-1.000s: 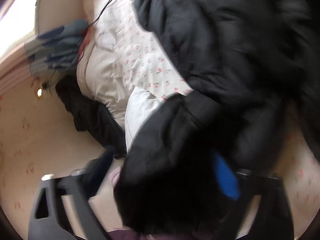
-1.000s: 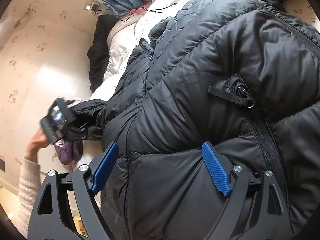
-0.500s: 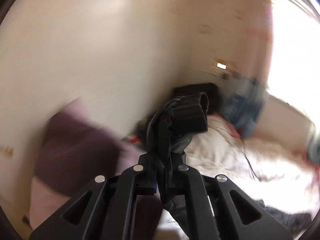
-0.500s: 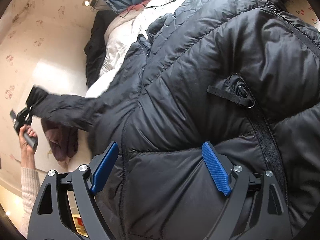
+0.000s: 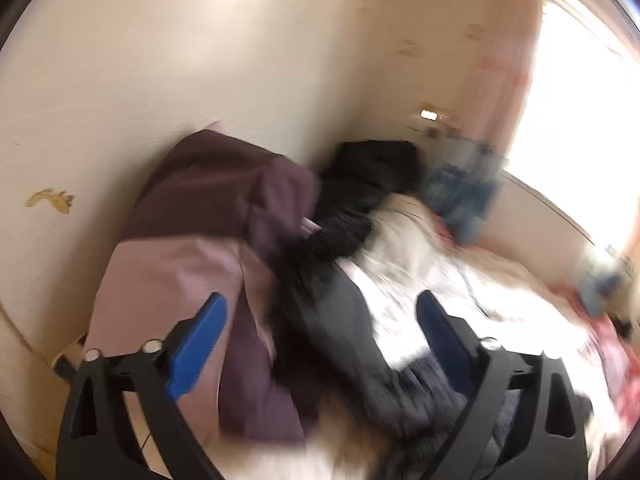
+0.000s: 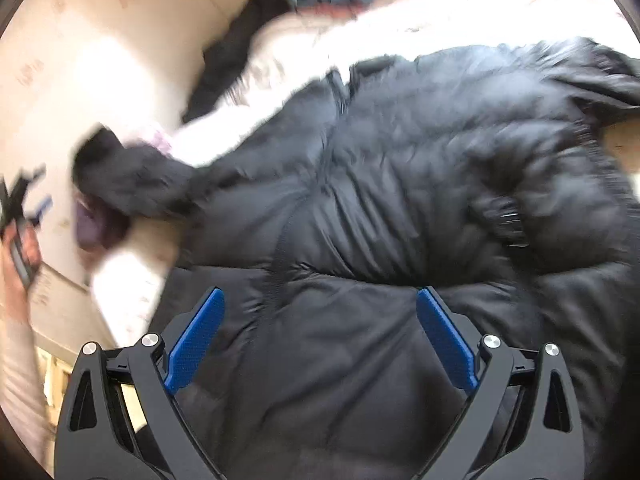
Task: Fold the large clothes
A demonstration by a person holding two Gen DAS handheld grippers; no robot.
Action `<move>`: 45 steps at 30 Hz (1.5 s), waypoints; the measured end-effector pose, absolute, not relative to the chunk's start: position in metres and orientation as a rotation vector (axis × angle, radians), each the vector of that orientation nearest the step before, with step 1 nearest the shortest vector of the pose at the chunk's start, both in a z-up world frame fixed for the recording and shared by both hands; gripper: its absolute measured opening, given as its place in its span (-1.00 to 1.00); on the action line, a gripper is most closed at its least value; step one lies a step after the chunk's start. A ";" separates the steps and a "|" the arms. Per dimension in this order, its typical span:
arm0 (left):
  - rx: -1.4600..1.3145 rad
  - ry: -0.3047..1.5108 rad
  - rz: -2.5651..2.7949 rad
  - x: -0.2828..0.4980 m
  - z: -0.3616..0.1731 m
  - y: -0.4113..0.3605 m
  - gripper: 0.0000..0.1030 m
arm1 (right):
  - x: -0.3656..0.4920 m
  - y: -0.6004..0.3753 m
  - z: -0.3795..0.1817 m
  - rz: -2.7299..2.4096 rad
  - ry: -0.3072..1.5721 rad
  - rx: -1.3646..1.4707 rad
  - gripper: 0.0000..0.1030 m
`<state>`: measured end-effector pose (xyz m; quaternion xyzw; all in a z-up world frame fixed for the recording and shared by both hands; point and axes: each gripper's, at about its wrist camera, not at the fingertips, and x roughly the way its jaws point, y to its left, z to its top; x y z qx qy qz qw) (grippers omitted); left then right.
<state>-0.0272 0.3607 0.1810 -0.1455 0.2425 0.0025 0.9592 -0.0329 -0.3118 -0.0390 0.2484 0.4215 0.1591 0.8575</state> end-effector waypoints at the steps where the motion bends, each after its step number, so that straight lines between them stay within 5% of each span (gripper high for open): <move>1: -0.303 0.502 -0.034 -0.053 0.176 0.358 0.86 | -0.044 -0.325 -0.028 0.317 0.864 0.531 0.81; 11: -0.365 1.015 -0.449 -0.172 -0.052 0.230 0.86 | -0.161 -0.460 -0.051 -0.038 1.012 0.514 0.84; 17: -0.499 1.070 -0.376 -0.168 -0.095 0.219 0.85 | -0.164 -0.449 -0.086 0.125 1.104 0.580 0.83; 18: -0.531 1.078 -0.383 -0.170 -0.102 0.215 0.82 | -0.165 -0.441 -0.088 0.162 1.096 0.569 0.64; 19: -0.547 1.084 -0.382 -0.171 -0.105 0.216 0.52 | -0.164 -0.433 -0.088 0.193 1.083 0.551 0.45; 20: -0.560 1.105 -0.393 -0.169 -0.107 0.211 -0.16 | -0.162 -0.425 -0.088 0.214 1.077 0.535 -0.06; 21: -0.584 1.129 -0.415 -0.166 -0.110 0.208 -0.50 | -0.160 -0.421 -0.088 0.229 1.071 0.541 -0.49; 22: -0.615 1.132 -0.431 -0.166 -0.106 0.213 -0.72 | -0.158 -0.418 -0.084 0.272 1.051 0.586 -0.59; 28: -0.672 0.945 -0.520 -0.182 -0.016 0.229 -0.81 | -0.162 -0.421 -0.007 0.406 0.850 0.670 -0.73; 32: -0.566 0.984 -0.527 -0.187 -0.003 0.226 -0.80 | -0.174 -0.425 0.001 0.388 0.887 0.589 -0.73; 37: -0.356 1.247 -0.397 -0.193 -0.069 0.225 -0.59 | -0.180 -0.423 -0.092 0.272 1.196 0.483 -0.30; 39: -0.365 1.171 -0.353 -0.204 -0.054 0.241 -0.23 | -0.195 -0.446 -0.087 0.337 1.080 0.635 0.00; 41: -0.332 1.073 -0.285 -0.208 -0.029 0.248 0.61 | -0.201 -0.479 -0.072 0.330 0.947 0.741 0.31; 45: -0.260 0.847 -0.285 -0.184 0.031 0.209 0.86 | -0.191 -0.564 -0.054 0.197 0.722 0.937 0.50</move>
